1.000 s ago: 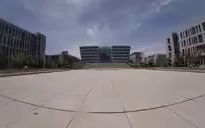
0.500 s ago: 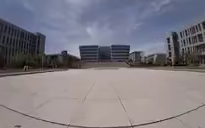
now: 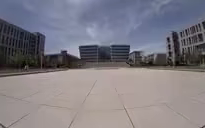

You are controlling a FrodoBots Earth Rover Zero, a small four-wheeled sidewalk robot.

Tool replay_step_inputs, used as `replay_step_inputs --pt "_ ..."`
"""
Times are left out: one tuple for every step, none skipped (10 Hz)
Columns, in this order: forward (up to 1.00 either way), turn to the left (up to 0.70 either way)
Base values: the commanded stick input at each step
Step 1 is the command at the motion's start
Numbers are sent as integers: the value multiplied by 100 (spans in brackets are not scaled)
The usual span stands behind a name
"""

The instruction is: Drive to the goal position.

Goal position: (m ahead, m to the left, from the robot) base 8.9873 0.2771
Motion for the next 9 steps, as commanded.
replay_step_inputs --pt "70 0" --pt "70 0" --pt "70 0" --pt "70 0" --pt "70 0" --pt "70 0" --pt "70 0" --pt "70 0" --pt "70 0"
